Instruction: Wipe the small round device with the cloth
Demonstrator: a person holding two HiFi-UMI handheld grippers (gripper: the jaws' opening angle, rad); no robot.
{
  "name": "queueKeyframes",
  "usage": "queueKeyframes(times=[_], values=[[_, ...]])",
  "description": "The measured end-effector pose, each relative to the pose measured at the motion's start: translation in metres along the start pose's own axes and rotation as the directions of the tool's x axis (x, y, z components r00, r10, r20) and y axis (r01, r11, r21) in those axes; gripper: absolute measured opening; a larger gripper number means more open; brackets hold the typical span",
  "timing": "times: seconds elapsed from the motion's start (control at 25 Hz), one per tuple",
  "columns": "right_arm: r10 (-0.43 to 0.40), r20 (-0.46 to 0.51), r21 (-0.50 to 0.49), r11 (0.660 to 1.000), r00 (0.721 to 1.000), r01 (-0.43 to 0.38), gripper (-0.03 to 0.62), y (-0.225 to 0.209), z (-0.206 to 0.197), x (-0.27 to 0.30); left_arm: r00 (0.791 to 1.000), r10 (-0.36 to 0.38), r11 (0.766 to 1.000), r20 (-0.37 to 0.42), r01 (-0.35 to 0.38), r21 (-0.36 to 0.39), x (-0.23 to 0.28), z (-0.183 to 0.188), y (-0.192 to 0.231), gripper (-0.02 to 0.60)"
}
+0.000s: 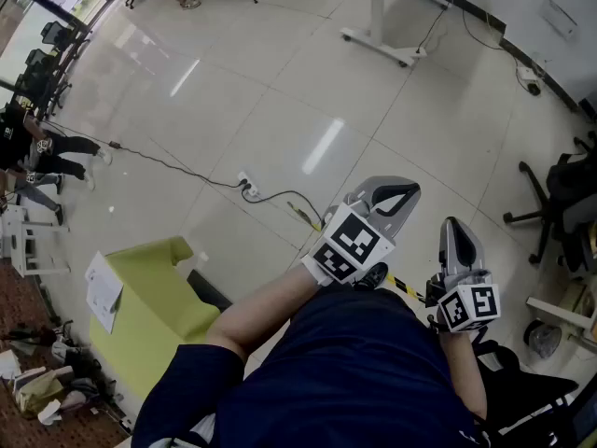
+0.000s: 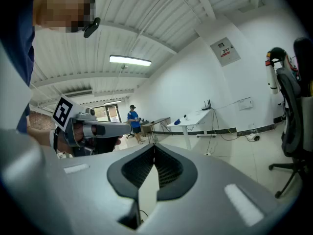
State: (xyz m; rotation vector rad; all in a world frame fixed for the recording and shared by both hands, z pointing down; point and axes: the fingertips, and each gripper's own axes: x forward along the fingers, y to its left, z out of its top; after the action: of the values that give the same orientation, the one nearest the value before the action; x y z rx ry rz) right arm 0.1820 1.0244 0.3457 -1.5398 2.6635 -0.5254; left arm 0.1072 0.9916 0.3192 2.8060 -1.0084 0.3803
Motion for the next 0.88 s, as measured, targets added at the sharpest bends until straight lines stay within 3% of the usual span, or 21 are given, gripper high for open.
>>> queueKeyframes(times=[0.44, 0.6, 0.68, 0.76, 0.84, 0.88], values=[[0.076, -0.028, 0.029, 0.997, 0.997, -0.075, 0.012, -0.013, -0.004, 0.016, 0.987, 0.121, 0.991, -0.103, -0.127, -0.052, -0.002, -0.034, 0.015, 0.003], [0.081, -0.029, 0.014, 0.997, 0.996, -0.081, 0.012, -0.023, 0.006, 0.037, 0.969, 0.122, 0.991, -0.213, -0.131, -0.026, 0.016, -0.046, 0.043, 0.003], [0.074, -0.03, 0.005, 0.997, 0.997, -0.074, 0.012, -0.029, 0.012, 0.053, 0.951, 0.111, 0.994, -0.289, -0.106, 0.035, 0.031, -0.051, 0.061, 0.003], [0.064, -0.033, -0.008, 0.998, 0.997, -0.064, 0.012, -0.034, 0.019, 0.07, 0.926, 0.122, 0.986, -0.358, -0.071, 0.153, 0.044, -0.054, 0.082, 0.003], [0.054, -0.043, -0.027, 0.998, 0.998, -0.055, 0.012, -0.036, 0.026, 0.088, 0.899, 0.168, 0.945, -0.404, -0.03, 0.326, 0.053, -0.053, 0.104, 0.003], [0.047, -0.048, -0.036, 0.998, 0.998, -0.048, 0.012, -0.037, 0.03, 0.098, 0.887, 0.201, 0.907, -0.416, -0.008, 0.422, 0.057, -0.052, 0.116, 0.003]])
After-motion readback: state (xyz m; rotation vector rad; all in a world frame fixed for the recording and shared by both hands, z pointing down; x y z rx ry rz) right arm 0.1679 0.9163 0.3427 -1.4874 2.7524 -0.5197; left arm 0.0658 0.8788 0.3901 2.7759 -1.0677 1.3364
